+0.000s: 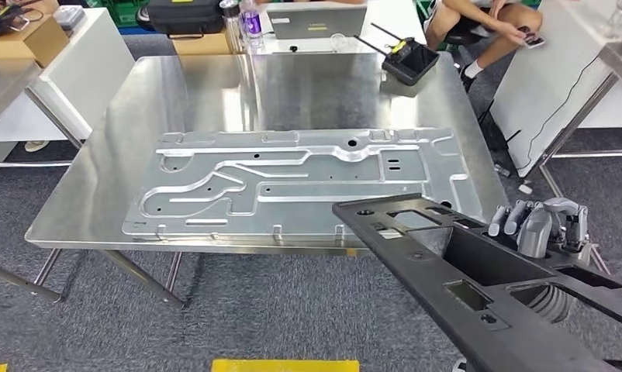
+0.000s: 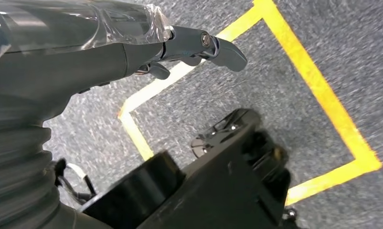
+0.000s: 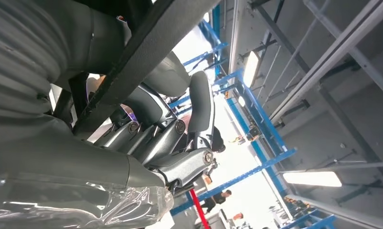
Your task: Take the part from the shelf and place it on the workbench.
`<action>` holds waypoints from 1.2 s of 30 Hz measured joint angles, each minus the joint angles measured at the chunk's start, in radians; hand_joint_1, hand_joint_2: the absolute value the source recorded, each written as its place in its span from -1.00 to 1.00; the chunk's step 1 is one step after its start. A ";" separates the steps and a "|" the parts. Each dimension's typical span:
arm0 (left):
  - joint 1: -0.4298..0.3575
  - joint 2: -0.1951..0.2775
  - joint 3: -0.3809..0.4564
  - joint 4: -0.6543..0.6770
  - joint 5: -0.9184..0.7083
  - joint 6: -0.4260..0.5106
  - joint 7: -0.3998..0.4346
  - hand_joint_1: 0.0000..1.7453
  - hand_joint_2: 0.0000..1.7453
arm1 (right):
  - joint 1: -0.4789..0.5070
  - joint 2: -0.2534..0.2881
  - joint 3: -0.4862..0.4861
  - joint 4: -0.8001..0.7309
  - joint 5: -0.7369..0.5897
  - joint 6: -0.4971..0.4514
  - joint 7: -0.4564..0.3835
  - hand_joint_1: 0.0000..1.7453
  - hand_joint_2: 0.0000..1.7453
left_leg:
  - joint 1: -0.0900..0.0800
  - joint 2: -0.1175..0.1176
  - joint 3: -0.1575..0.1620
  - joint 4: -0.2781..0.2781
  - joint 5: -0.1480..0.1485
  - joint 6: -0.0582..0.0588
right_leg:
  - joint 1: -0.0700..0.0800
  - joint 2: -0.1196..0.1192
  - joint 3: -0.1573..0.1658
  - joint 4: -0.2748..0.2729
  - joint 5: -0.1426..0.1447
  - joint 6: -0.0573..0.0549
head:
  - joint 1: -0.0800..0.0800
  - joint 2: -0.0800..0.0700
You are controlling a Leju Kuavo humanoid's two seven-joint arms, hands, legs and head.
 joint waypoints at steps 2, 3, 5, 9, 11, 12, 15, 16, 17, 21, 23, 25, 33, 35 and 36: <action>0.000 0.002 0.002 0.000 0.013 0.001 0.000 -1.00 1.00 | 0.001 -0.002 0.000 -0.002 0.008 0.000 0.006 1.00 1.00 | -0.001 -0.001 0.014 -0.024 -0.001 0.004 | -0.002 -0.004 0.008 -0.014 -0.001 0.014 | -0.001 0.000; 0.001 0.003 0.003 0.000 0.019 0.002 -0.001 -1.00 1.00 | 0.000 -0.004 0.000 -0.003 0.013 0.000 0.010 1.00 1.00 | 0.001 -0.002 0.027 -0.045 0.002 0.004 | 0.001 -0.008 0.011 -0.013 -0.005 0.018 | -0.002 0.000; 0.002 0.004 0.005 0.000 0.032 0.005 -0.003 -1.00 1.00 | -0.003 -0.009 0.000 -0.005 0.026 -0.001 0.022 1.00 1.00 | 0.006 -0.003 0.057 -0.080 0.011 0.004 | 0.007 -0.013 -0.011 0.048 -0.038 0.019 | -0.002 0.000; 0.003 0.004 0.010 0.000 0.055 0.014 -0.011 -1.00 1.00 | -0.011 -0.025 0.000 -0.003 0.057 -0.012 0.084 1.00 1.00 | -0.006 -0.004 0.078 -0.083 -0.002 0.012 | 0.017 -0.012 -0.148 0.247 -0.076 0.016 | -0.002 0.000; 0.005 0.004 0.015 0.000 0.069 0.016 -0.017 -1.00 1.00 | -0.023 -0.035 0.000 0.002 0.060 -0.014 0.123 1.00 1.00 | -0.010 -0.005 0.091 -0.080 -0.015 0.011 | 0.019 -0.012 -0.133 0.164 0.003 0.013 | -0.002 0.000; 0.005 0.004 0.019 0.000 0.078 0.017 -0.020 -1.00 1.00 | -0.031 -0.041 0.000 0.005 0.061 -0.014 0.140 1.00 1.00 | -0.011 -0.005 0.096 -0.077 -0.023 0.009 | 0.021 -0.013 -0.107 0.091 0.046 0.009 | -0.002 0.000; 0.004 0.005 0.032 0.000 0.094 0.018 -0.028 -1.00 1.00 | -0.058 -0.056 0.000 0.016 0.066 -0.014 0.171 1.00 1.00 | -0.018 -0.004 0.097 -0.064 -0.044 -0.002 | 0.027 -0.013 -0.058 -0.032 0.090 -0.007 | -0.002 0.000; 0.004 0.006 0.035 0.000 0.097 0.019 -0.029 -1.00 1.00 | -0.064 -0.060 0.000 0.019 0.069 -0.014 0.177 1.00 1.00 | -0.019 -0.004 0.095 -0.062 -0.047 -0.006 | 0.029 -0.013 -0.058 -0.035 0.087 -0.011 | -0.002 0.000; 0.004 0.008 0.038 0.000 0.101 0.021 -0.030 -1.00 1.00 | -0.068 -0.063 0.000 0.022 0.074 -0.015 0.182 1.00 1.00 | -0.019 -0.004 0.095 -0.061 -0.050 -0.010 | 0.027 -0.013 -0.057 -0.036 0.087 -0.015 | -0.002 0.000; 0.007 0.013 0.055 0.000 0.118 0.026 -0.029 -1.00 1.00 | -0.081 -0.074 0.000 0.032 0.119 -0.034 0.227 1.00 1.00 | -0.005 -0.001 0.029 0.086 -0.130 -0.042 | 0.015 -0.019 -0.049 -0.043 0.083 -0.028 | -0.006 0.000; 0.013 0.016 0.059 0.000 0.117 0.025 -0.022 -1.00 1.00 | -0.079 -0.082 0.000 0.039 0.131 -0.045 0.242 1.00 1.00 | 0.010 -0.001 -0.046 0.220 -0.179 -0.055 | 0.013 -0.021 -0.047 -0.042 0.079 -0.026 | -0.006 0.000; 0.021 0.018 0.060 0.000 0.110 0.023 -0.012 -1.00 1.00 | -0.072 -0.089 -0.004 0.047 0.132 -0.052 0.247 1.00 1.00 | 0.022 0.000 -0.067 0.238 -0.159 -0.065 | 0.008 -0.021 -0.042 -0.042 0.073 -0.018 | -0.006 0.000; 0.028 0.020 0.063 0.000 0.129 0.037 0.007 -1.00 1.00 | -0.103 -0.114 -0.024 0.073 0.095 -0.030 0.271 1.00 1.00 | 0.019 -0.007 0.046 -0.042 -0.027 -0.042 | -0.009 -0.014 -0.021 -0.052 0.060 0.037 | -0.020 0.000; 0.027 0.019 0.069 0.000 0.140 0.044 -0.001 -1.00 1.00 | -0.134 -0.121 -0.025 0.086 0.084 -0.020 0.279 1.00 1.00 | 0.017 -0.006 0.055 -0.047 -0.027 -0.021 | -0.009 -0.016 -0.043 0.003 0.027 0.038 | -0.019 0.000; 0.027 0.017 0.073 0.000 0.146 0.047 -0.005 -1.00 1.00 | -0.150 -0.124 -0.025 0.093 0.079 -0.016 0.283 1.00 1.00 | 0.014 -0.006 0.060 -0.048 -0.029 -0.013 | -0.004 -0.017 -0.073 0.067 -0.002 0.034 | -0.018 0.000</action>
